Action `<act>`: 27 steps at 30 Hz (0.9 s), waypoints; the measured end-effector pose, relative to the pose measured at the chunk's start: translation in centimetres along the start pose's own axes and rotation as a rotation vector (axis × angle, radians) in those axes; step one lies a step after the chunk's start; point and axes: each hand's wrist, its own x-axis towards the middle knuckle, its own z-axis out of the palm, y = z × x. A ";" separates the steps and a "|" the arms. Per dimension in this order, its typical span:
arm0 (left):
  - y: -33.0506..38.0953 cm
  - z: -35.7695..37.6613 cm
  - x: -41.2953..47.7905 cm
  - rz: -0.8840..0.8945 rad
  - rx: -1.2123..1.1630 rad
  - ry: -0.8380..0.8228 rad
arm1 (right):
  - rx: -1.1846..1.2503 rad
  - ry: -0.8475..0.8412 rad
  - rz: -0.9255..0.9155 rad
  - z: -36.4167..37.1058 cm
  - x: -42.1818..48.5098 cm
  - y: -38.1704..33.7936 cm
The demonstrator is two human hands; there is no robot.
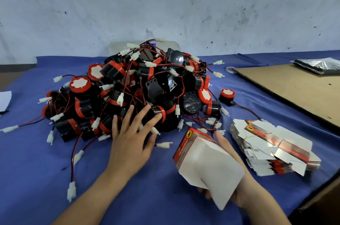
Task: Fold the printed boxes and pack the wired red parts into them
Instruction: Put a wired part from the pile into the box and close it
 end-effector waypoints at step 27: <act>0.4 -0.2 0.5 -0.117 -0.085 0.315 | -0.035 0.288 -0.607 -0.6 1.6 0.8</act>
